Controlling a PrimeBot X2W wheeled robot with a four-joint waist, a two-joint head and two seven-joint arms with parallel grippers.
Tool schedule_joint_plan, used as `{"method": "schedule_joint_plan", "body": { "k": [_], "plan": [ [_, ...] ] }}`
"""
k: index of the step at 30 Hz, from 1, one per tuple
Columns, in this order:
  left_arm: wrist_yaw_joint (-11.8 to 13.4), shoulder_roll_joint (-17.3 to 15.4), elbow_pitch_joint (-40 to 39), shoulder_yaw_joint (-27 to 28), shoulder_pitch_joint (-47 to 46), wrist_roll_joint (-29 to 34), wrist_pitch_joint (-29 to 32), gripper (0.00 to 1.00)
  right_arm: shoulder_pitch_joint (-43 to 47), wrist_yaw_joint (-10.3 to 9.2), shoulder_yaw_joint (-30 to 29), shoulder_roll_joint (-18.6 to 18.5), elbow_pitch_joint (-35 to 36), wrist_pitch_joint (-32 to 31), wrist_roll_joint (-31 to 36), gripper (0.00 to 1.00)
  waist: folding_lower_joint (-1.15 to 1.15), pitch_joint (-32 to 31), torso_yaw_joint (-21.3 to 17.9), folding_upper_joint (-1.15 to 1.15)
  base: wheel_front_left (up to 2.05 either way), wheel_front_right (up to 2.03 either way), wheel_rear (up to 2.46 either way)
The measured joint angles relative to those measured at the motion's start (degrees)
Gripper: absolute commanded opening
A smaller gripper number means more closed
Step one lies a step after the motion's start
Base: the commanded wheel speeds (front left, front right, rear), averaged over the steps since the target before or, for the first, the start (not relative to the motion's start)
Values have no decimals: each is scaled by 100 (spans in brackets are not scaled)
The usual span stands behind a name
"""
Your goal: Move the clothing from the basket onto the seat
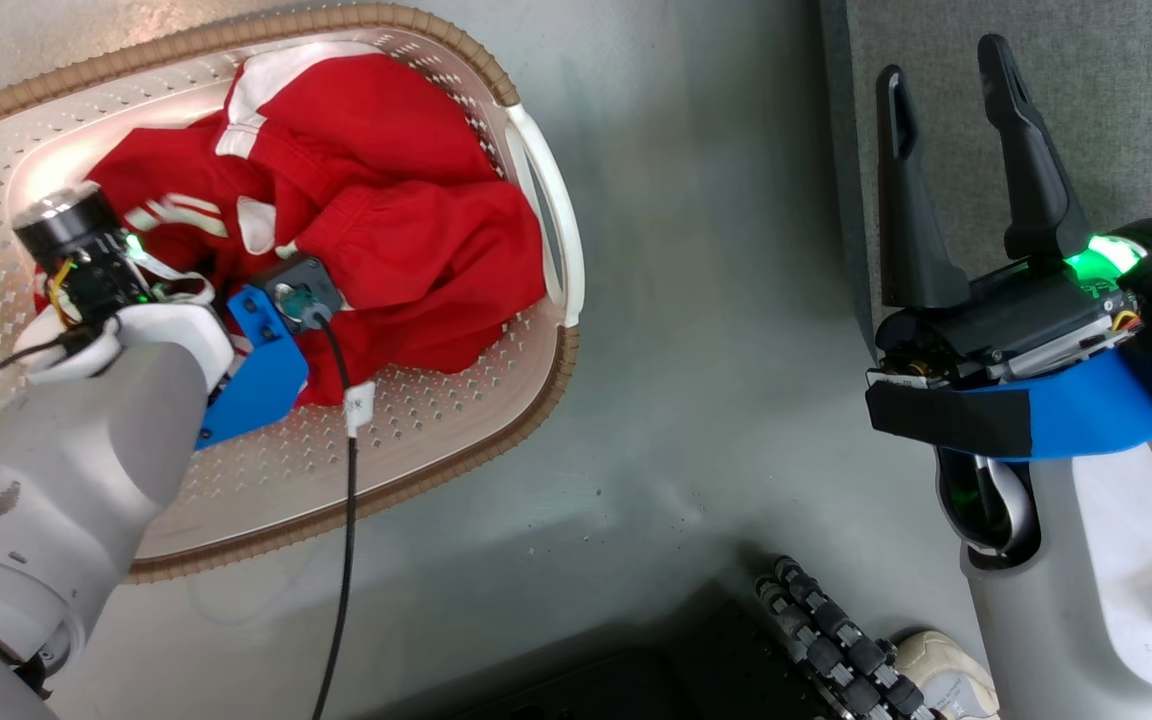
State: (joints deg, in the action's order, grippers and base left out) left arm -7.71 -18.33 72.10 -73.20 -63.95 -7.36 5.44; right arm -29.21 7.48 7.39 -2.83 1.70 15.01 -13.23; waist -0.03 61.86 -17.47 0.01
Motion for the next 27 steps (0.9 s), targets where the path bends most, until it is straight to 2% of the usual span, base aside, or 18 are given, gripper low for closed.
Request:
{"method": "schedule_joint_plan", "body": {
  "k": [7, 14, 27],
  "plan": [
    [12, 66, -63, -11, 82, 27, 93, 0, -1, 0, -15, 1, -23, 0, 15, 100, 3, -139, 44, -1, 0, 0, 0],
    [13, 118, -190, -12, 164, -199, -124, 0, 0, 0, -48, 1, -110, 0, 62, 100, 4, -418, 112, -1, 0, 0, 0],
    [15, 492, -264, -14, 422, -857, -1151, 0, 160, 0, -190, 3, -302, 0, 445, 100, 3, -1329, 523, -1, 0, 0, 0]
  ]
}}
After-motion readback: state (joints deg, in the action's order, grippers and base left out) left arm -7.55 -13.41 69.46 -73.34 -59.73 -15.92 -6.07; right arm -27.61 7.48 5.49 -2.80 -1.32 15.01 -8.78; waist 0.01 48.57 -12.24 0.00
